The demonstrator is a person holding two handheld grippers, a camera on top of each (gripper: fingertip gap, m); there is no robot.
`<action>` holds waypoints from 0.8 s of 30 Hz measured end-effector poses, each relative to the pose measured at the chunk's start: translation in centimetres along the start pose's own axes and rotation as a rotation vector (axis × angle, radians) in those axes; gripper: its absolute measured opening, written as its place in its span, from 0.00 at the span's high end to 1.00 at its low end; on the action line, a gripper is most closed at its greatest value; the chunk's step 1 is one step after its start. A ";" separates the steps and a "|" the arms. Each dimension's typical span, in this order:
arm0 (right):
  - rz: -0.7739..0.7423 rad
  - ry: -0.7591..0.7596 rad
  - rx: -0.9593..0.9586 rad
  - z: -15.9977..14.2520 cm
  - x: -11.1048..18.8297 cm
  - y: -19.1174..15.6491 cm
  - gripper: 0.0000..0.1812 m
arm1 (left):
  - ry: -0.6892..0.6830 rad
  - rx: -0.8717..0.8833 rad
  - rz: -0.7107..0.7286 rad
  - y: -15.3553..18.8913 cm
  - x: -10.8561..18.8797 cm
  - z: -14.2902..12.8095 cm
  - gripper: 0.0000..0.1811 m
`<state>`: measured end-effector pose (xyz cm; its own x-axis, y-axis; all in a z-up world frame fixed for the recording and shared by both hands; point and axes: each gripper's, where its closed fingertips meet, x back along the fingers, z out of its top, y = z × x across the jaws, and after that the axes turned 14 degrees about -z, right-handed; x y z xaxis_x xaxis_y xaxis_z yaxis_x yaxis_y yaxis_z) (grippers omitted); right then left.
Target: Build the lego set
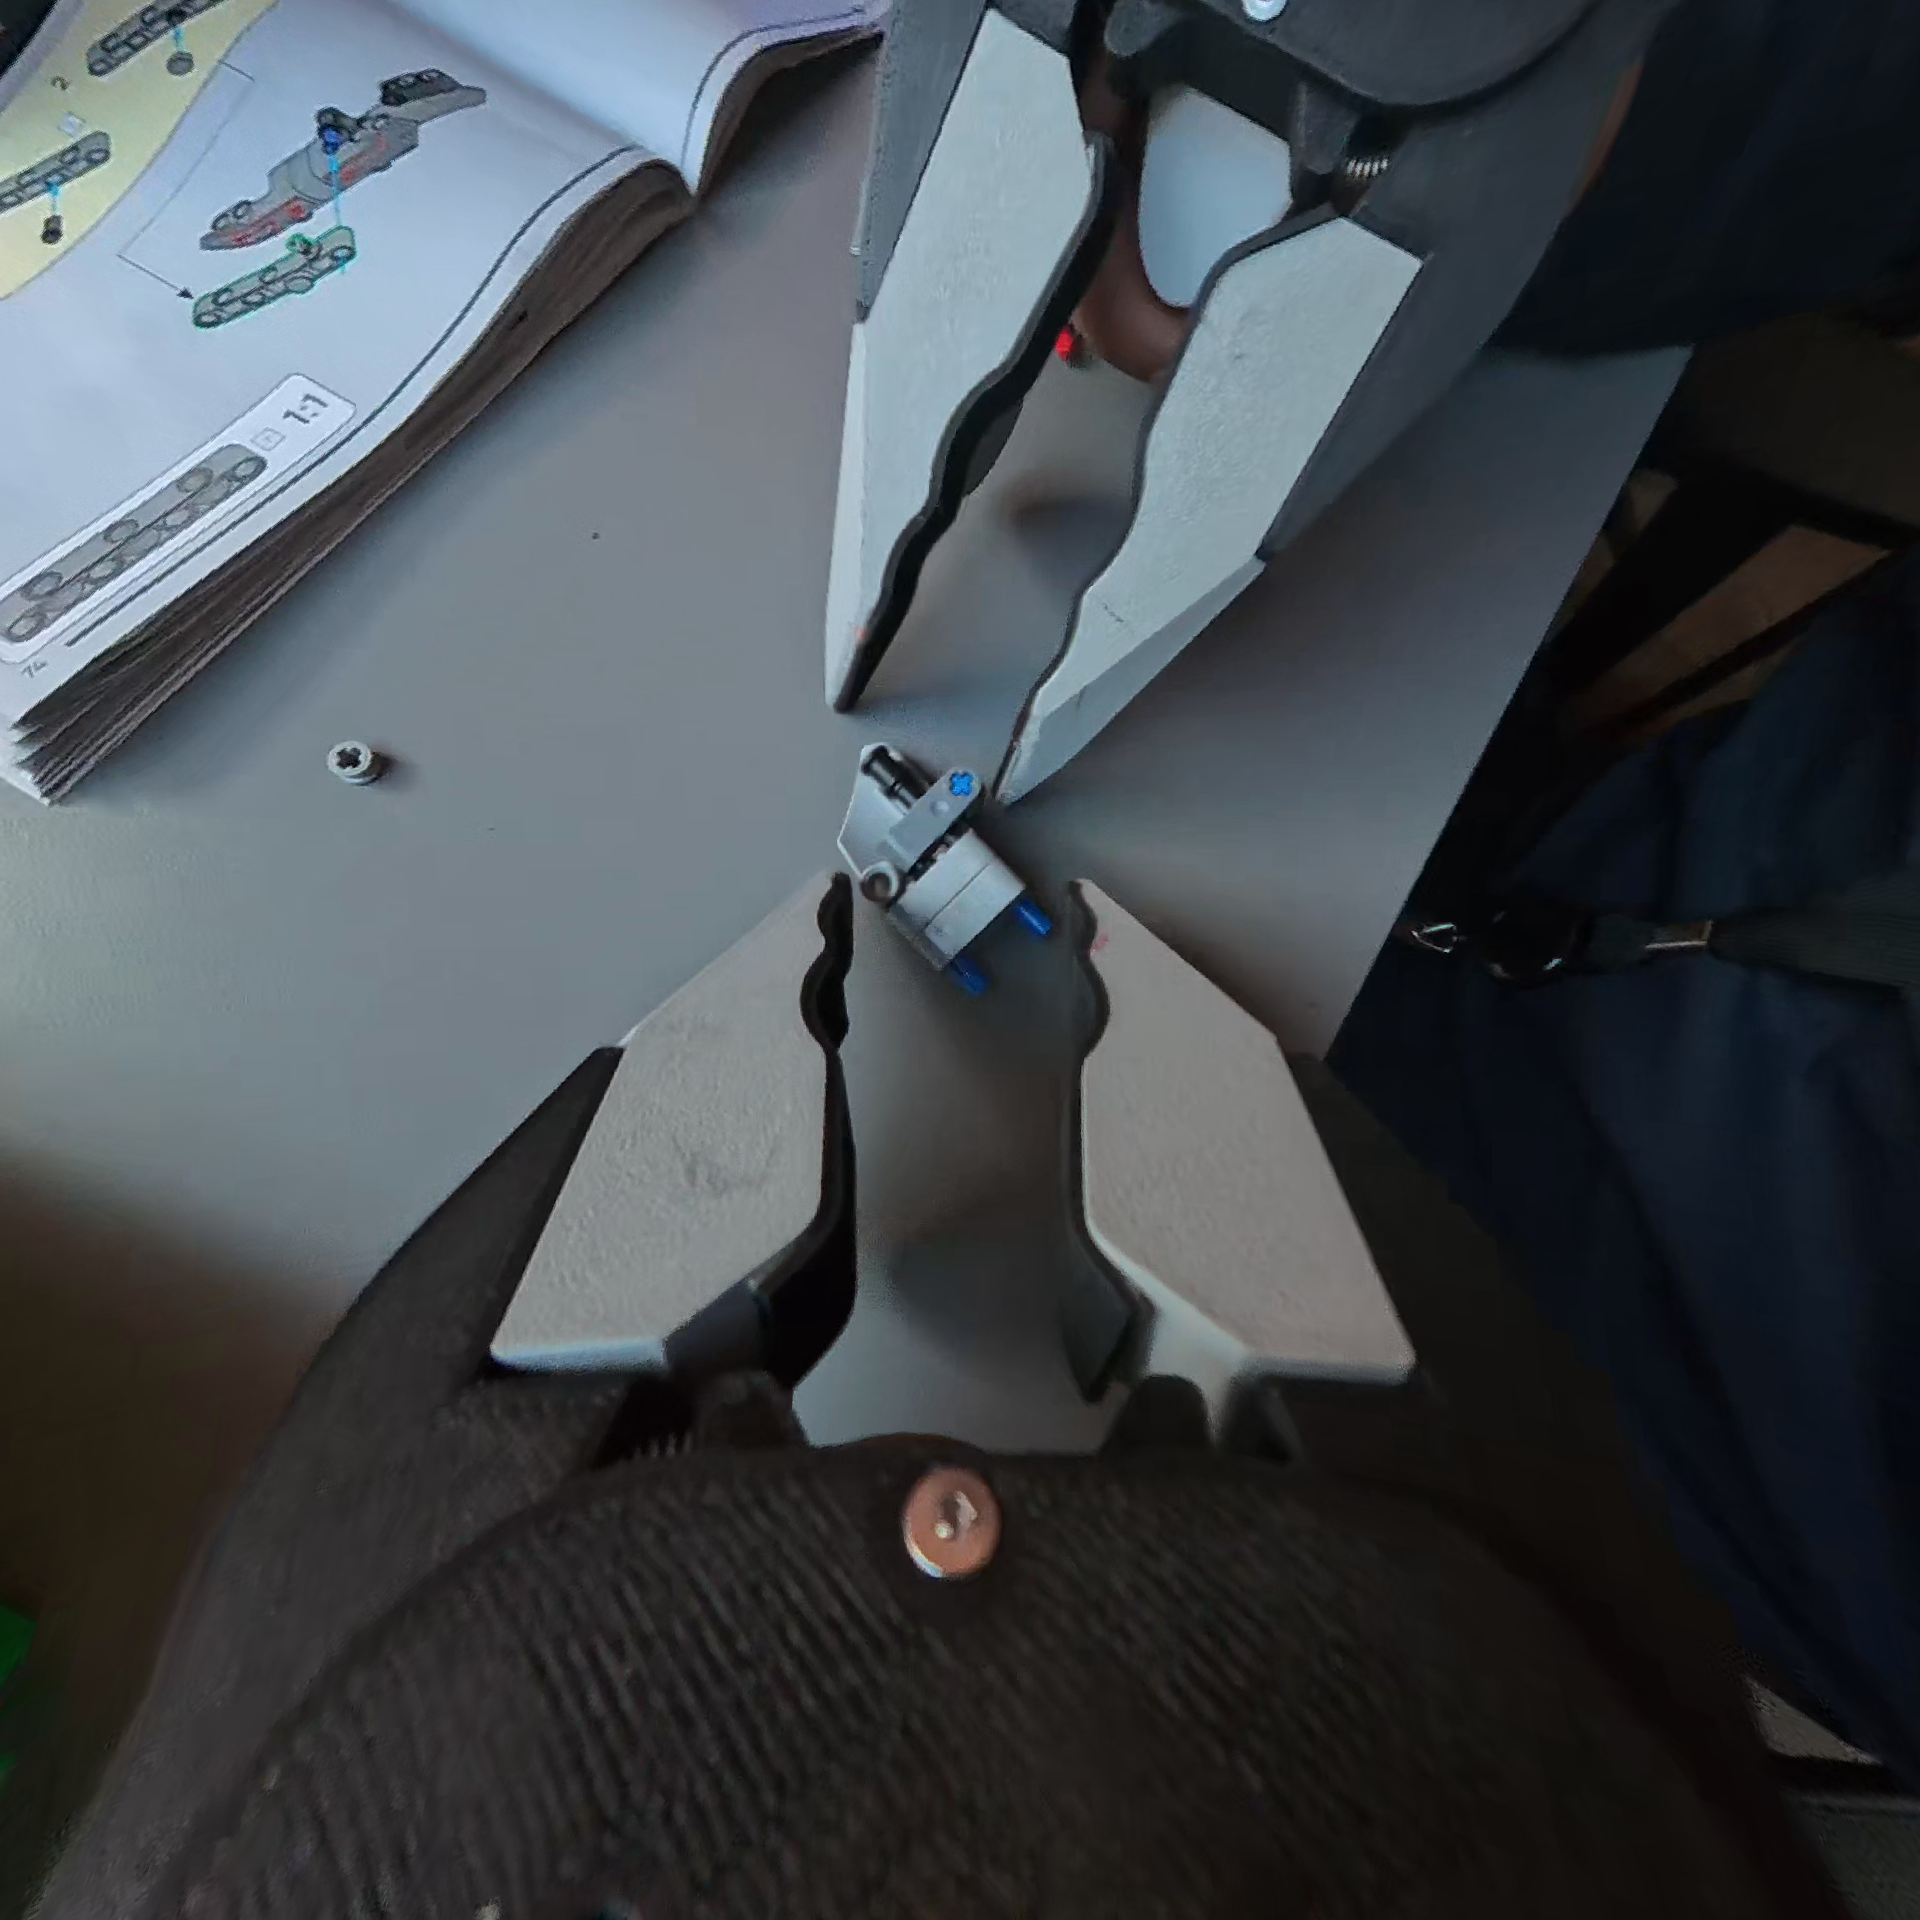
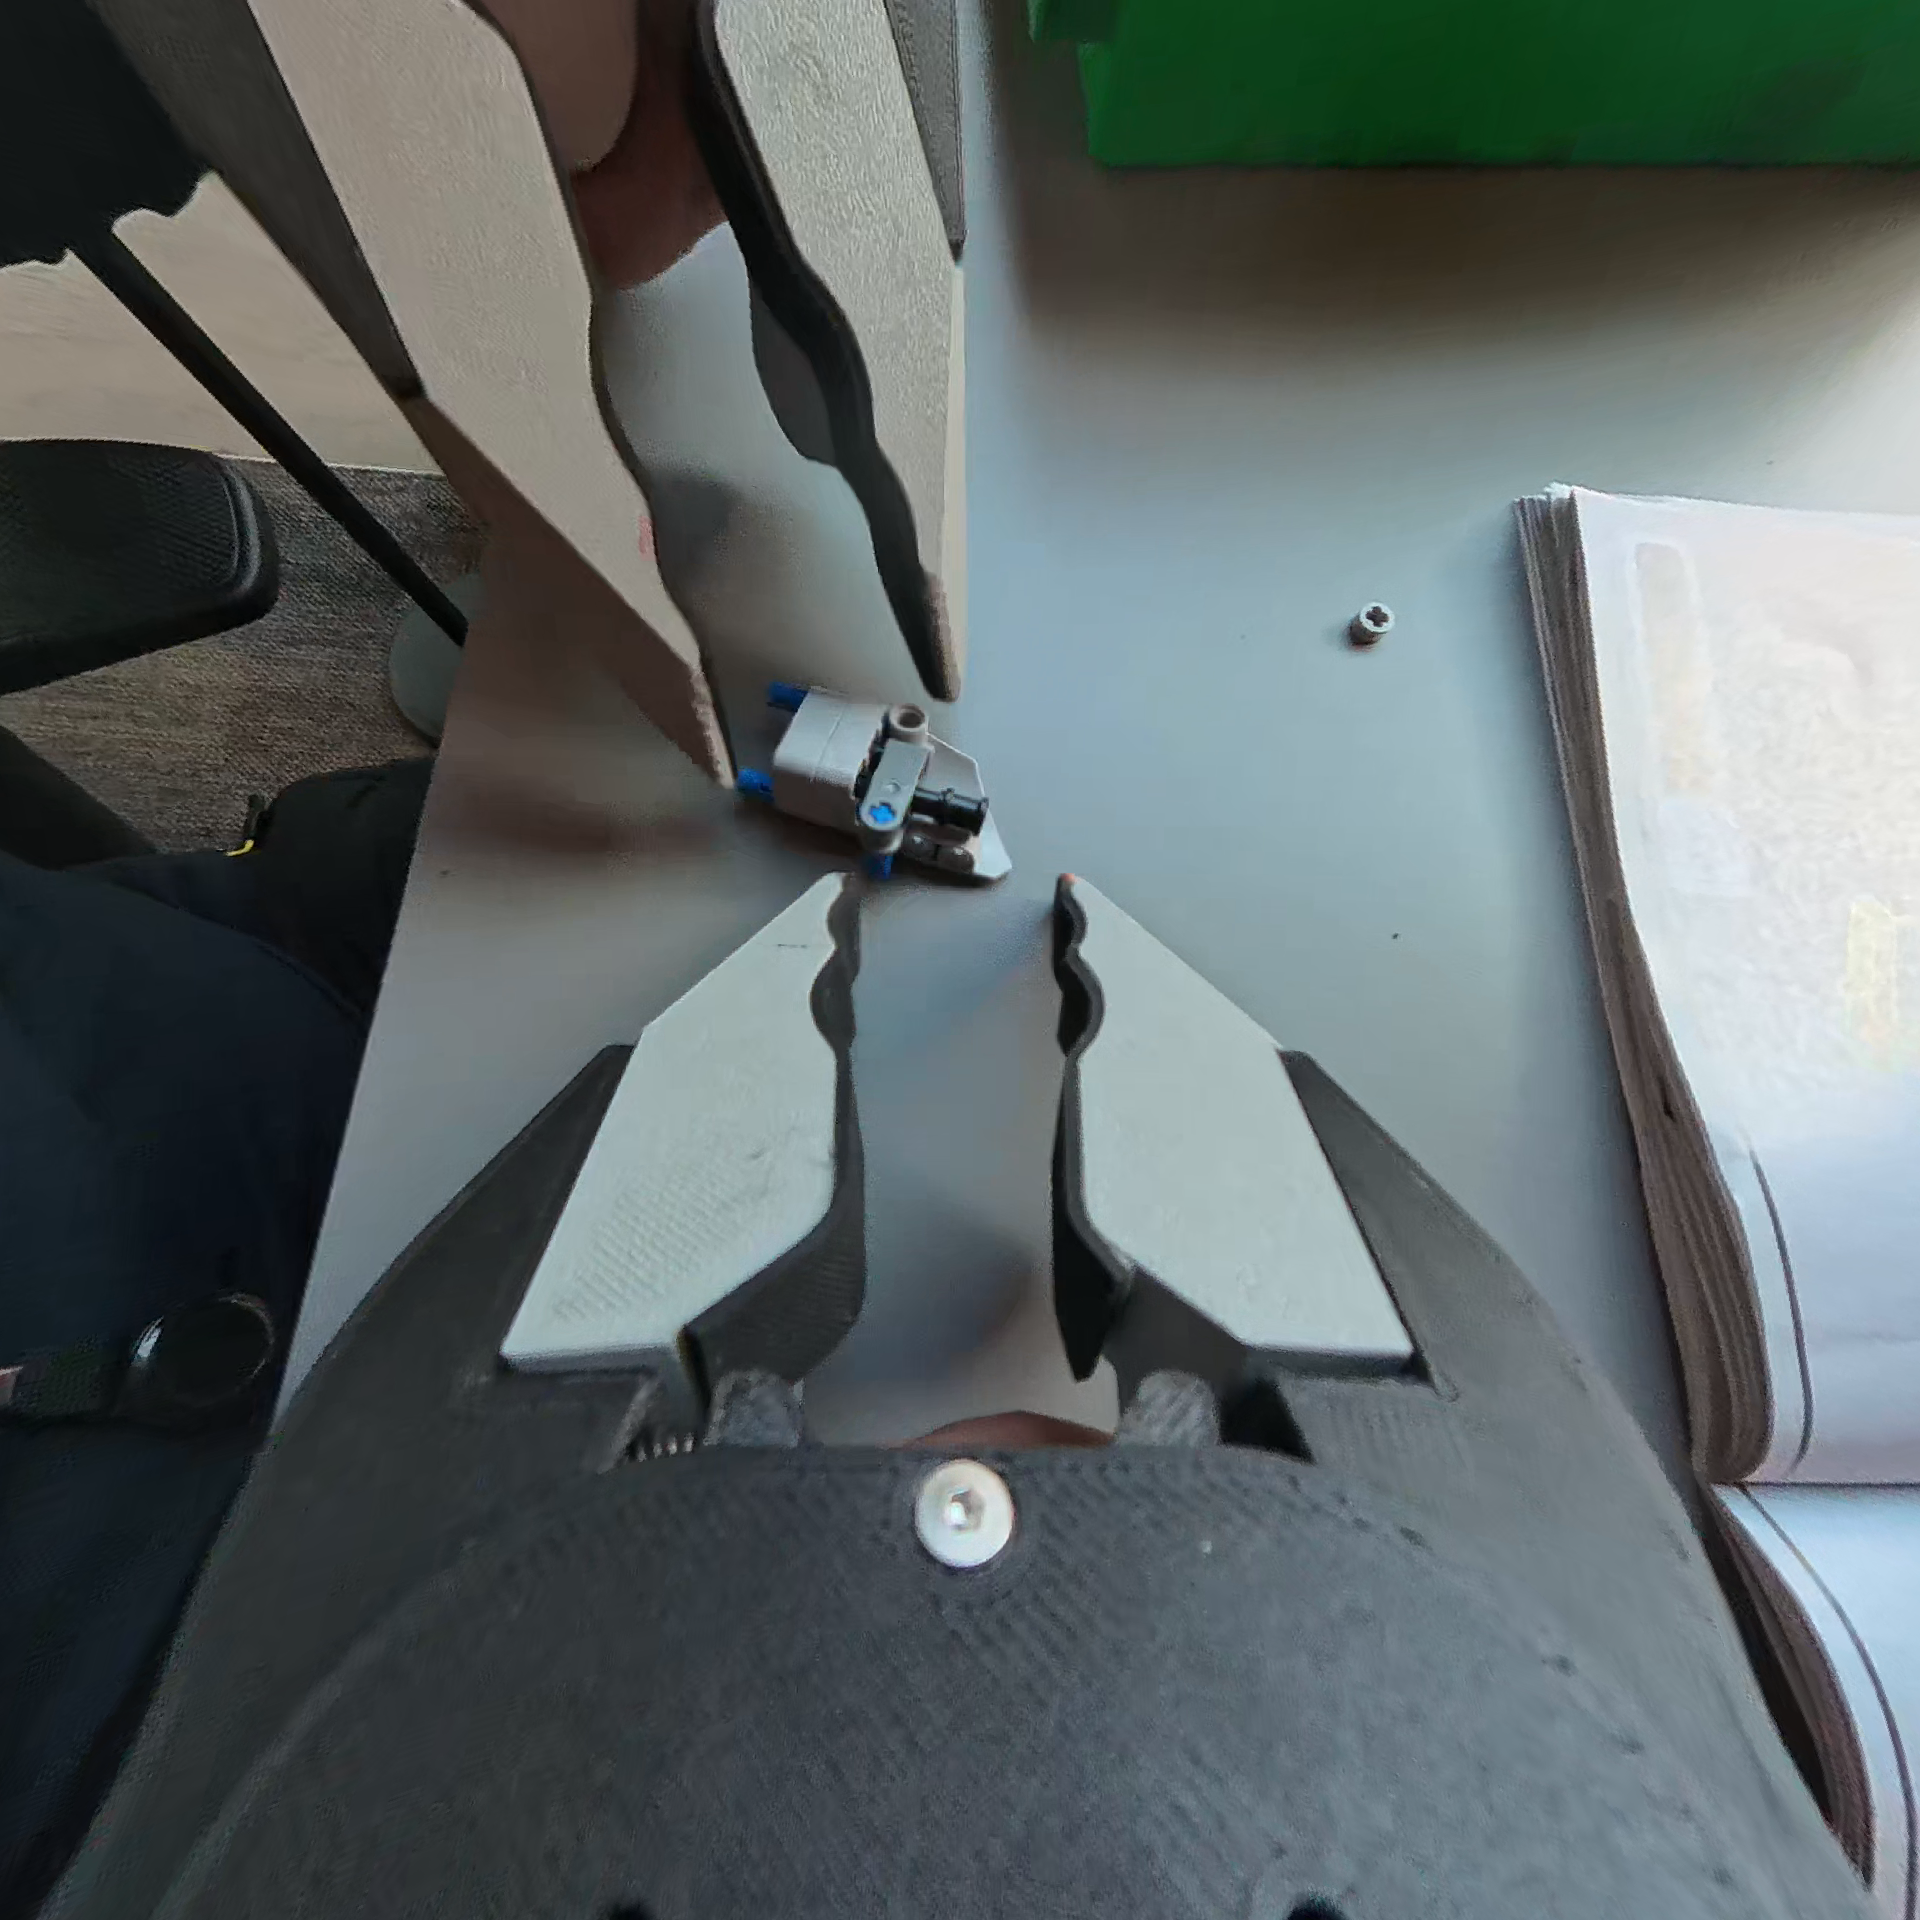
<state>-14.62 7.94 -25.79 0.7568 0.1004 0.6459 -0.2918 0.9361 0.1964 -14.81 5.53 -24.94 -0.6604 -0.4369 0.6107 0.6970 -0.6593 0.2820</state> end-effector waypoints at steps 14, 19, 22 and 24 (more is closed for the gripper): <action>-0.001 -0.028 -0.052 1.0 -0.5 -1.4 0.74 | -0.025 -0.015 -0.110 -0.3 0.4 -0.7 0.87; 0.031 -0.020 -0.056 1.0 -0.6 -1.7 0.80 | -0.044 -0.012 -0.055 -0.2 -0.2 -0.8 0.93; 0.039 -0.020 -0.080 1.0 -0.5 -1.5 0.80 | -0.036 0.008 0.004 -0.3 -0.3 -0.8 0.94; 0.018 -0.031 -0.109 0.8 -0.4 -1.0 0.80 | -0.021 0.033 0.056 -0.6 -0.1 -0.8 0.95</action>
<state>-15.10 6.69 -25.67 0.7333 0.1090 0.6711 -0.2387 0.9655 0.1039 -15.33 5.48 -25.75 -0.6147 -0.4594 0.6411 0.7416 -0.6135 0.2714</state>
